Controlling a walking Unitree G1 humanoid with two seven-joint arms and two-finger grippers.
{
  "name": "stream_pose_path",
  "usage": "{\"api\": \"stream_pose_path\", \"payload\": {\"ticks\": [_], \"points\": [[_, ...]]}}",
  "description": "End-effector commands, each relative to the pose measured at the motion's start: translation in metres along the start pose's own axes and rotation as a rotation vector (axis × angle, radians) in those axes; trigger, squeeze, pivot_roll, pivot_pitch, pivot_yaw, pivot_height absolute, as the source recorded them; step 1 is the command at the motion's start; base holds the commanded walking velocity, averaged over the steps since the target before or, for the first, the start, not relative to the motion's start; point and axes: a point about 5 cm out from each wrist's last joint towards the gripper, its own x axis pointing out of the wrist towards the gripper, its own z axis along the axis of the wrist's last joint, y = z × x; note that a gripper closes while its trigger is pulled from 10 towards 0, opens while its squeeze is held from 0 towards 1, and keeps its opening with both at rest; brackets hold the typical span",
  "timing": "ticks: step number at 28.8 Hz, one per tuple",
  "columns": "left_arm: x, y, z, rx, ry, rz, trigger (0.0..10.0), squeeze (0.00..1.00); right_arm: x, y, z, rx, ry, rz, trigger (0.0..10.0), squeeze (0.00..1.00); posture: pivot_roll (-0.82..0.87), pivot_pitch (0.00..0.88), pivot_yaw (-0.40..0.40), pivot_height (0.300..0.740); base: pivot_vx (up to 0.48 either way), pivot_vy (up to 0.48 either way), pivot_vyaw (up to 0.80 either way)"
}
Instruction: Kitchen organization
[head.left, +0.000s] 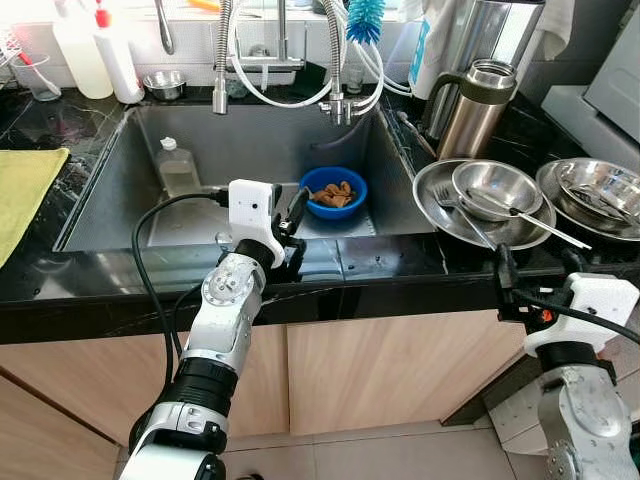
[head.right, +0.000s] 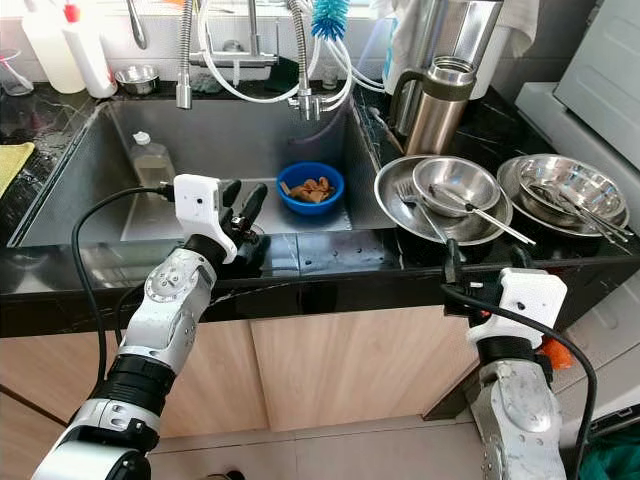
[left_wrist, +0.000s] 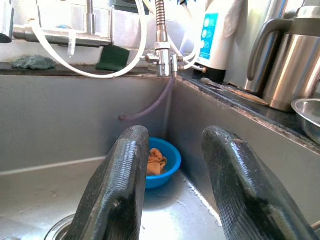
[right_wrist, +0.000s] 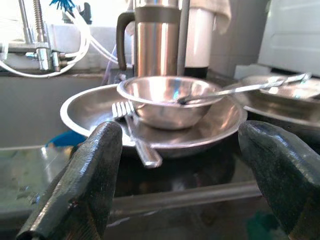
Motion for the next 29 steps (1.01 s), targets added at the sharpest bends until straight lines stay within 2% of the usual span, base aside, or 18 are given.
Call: {"api": "stream_pose_path", "payload": {"ticks": [1,5,17,18,19,20,21,22,24,25,26,27,29], "points": [[0.0,-0.001,0.0,-0.001,0.006,-0.005,10.0,0.0,0.003,0.002,0.0,0.022,-0.007,0.035,10.0,0.0,0.08,0.11,-0.046,0.74,0.0,0.0,0.0],[0.0,-0.001,0.0,0.002,0.004,-0.003,10.0,0.0,0.004,0.008,-0.002,0.036,0.003,0.078,10.0,0.0,0.08,0.107,-0.047,0.74,0.0,0.0,0.0],[-0.001,-0.002,0.0,0.003,0.003,-0.004,10.0,0.0,0.002,0.007,-0.011,0.025,0.038,0.063,10.0,0.0,0.09,0.091,-0.05,0.74,0.0,0.0,0.0],[-0.001,-0.002,0.0,0.003,0.002,-0.005,10.0,0.0,0.002,0.006,-0.012,0.024,0.04,0.061,8.9,0.0,0.09,0.088,-0.052,0.74,0.0,0.0,0.0],[-0.001,-0.002,0.0,0.003,0.002,-0.005,10.0,0.0,0.002,0.005,-0.013,0.021,0.042,0.058,6.2,0.0,0.09,0.088,-0.052,0.74,0.0,0.0,0.0],[-0.001,-0.002,0.0,0.003,0.002,-0.005,10.0,0.0,0.002,0.005,-0.013,0.021,0.042,0.058,6.2,0.0,0.09,0.088,-0.052,0.74,0.0,0.0,0.0],[-0.001,-0.002,0.0,0.002,0.002,-0.005,10.0,0.0,0.002,0.005,-0.013,0.021,0.041,0.058,4.5,0.0,0.09,0.089,-0.052,0.74,0.0,0.0,0.0],[-0.001,-0.002,0.0,0.003,0.002,-0.004,10.0,0.0,0.002,0.005,-0.013,0.022,0.04,0.058,1.9,0.0,0.09,0.091,-0.052,0.74,0.0,0.0,0.0],[-0.001,-0.002,0.0,0.004,0.002,-0.003,10.0,0.0,0.002,0.006,-0.014,0.021,0.042,0.059,1.6,0.0,0.09,0.092,-0.052,0.74,0.0,0.0,0.0],[-0.001,-0.002,0.0,0.004,0.002,-0.003,10.0,0.0,0.002,0.006,-0.014,0.021,0.043,0.059,1.6,0.0,0.09,0.092,-0.052,0.74,0.0,0.0,0.0],[-0.001,-0.002,0.0,0.005,0.003,-0.003,10.0,0.0,0.002,0.006,-0.015,0.02,0.047,0.059,4.1,0.0,0.09,0.092,-0.052,0.74,0.0,0.0,0.0],[-0.001,-0.001,0.0,0.005,0.003,-0.002,10.0,0.0,0.002,0.006,-0.017,0.017,0.055,0.056,10.0,0.0,0.09,0.093,-0.053,0.74,0.0,0.0,0.0],[-0.001,-0.001,0.0,0.005,0.003,-0.002,10.0,0.0,0.001,0.006,-0.018,0.017,0.059,0.055,10.0,0.0,0.09,0.093,-0.052,0.74,0.0,0.0,0.0]]}}
